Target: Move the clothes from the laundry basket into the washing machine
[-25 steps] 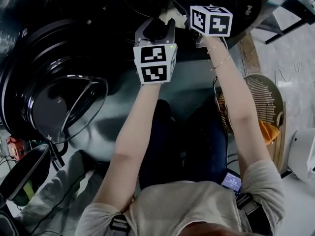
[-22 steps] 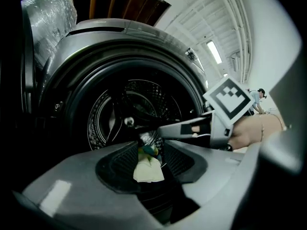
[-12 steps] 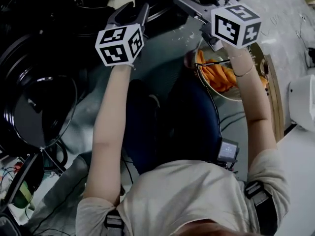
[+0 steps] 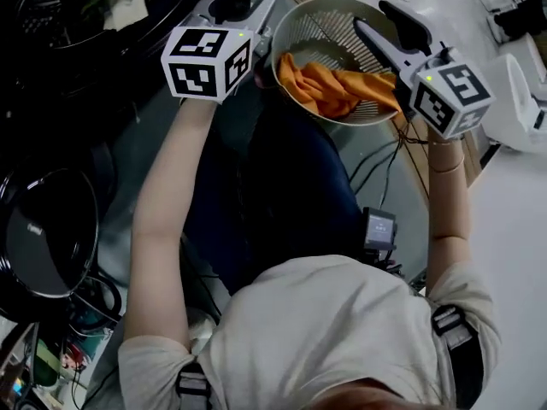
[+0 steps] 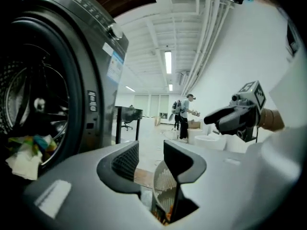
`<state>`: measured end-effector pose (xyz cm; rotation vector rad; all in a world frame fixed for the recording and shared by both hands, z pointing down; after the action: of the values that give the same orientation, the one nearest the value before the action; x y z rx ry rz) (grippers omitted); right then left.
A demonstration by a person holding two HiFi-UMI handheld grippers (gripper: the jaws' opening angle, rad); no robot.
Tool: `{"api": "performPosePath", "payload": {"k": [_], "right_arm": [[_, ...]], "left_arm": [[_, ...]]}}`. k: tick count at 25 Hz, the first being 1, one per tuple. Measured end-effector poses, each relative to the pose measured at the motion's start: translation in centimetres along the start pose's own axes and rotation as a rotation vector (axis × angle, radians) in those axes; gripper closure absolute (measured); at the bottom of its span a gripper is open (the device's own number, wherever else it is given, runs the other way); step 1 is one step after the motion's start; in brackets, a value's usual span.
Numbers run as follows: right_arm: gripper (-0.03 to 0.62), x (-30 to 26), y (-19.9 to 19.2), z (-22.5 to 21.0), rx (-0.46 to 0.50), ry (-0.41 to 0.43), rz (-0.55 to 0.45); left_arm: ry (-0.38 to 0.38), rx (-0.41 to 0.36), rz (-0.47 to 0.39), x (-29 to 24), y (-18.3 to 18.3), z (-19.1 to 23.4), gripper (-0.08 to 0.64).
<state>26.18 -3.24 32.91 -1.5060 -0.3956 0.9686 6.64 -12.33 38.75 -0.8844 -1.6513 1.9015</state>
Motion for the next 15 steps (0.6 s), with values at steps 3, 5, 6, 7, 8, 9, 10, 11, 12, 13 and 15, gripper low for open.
{"api": "performPosePath", "payload": {"k": [3, 5, 6, 7, 8, 9, 10, 11, 12, 13, 15], "right_arm": [[0.354, 2.3, -5.6, -0.9, -0.075, -0.067, 0.132], [0.354, 4.0, -8.8, -1.2, -0.123, -0.134, 0.188], [0.354, 4.8, -10.3, -1.4, -0.142, -0.179, 0.212], [0.351, 5.6, -11.6, -1.6, -0.161, -0.225, 0.233], [0.345, 6.4, -12.9, -1.8, -0.184, -0.271, 0.253], [0.341, 7.2, -14.1, -2.0, -0.207, -0.312, 0.273], [0.333, 7.9, -15.3, -2.3, -0.227, -0.349, 0.295], [0.33, 8.5, -16.3, -2.5, -0.241, -0.38, 0.32], [0.33, 9.0, -17.3, -2.7, -0.253, -0.404, 0.349], [0.33, 9.4, -18.2, -2.8, -0.265, -0.42, 0.379], [0.33, 9.7, -20.0, -3.1, -0.297, -0.431, 0.431]], "left_arm": [[-0.105, -0.001, 0.036, -1.6, -0.7, -3.4, 0.391], [-0.169, -0.004, 0.059, -2.3, -1.2, -5.4, 0.391], [-0.198, -0.01, 0.068, -2.5, -1.3, -6.3, 0.391], [-0.224, -0.019, 0.076, -2.7, -1.4, -7.2, 0.391], [-0.246, -0.028, 0.083, -2.9, -1.6, -7.9, 0.391], [-0.264, -0.037, 0.09, -3.2, -1.8, -8.5, 0.391], [-0.276, -0.044, 0.098, -3.5, -2.0, -9.1, 0.391], [-0.284, -0.051, 0.107, -3.8, -2.3, -9.4, 0.391], [-0.289, -0.054, 0.118, -4.2, -2.6, -9.7, 0.391], [-0.293, -0.053, 0.127, -4.5, -2.9, -9.9, 0.391], [-0.302, -0.053, 0.141, -4.9, -3.3, -10.1, 0.391]]}}
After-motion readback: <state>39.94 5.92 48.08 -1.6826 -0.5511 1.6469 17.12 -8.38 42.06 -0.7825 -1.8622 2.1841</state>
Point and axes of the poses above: the fingertips, and each gripper's own axes: x backward along the fingers, z to its left, y out of its top, the point moved 6 cm from there along x, backward along the fingers, and after that the axes turned 6 degrees about y, right-handed, at the moved point
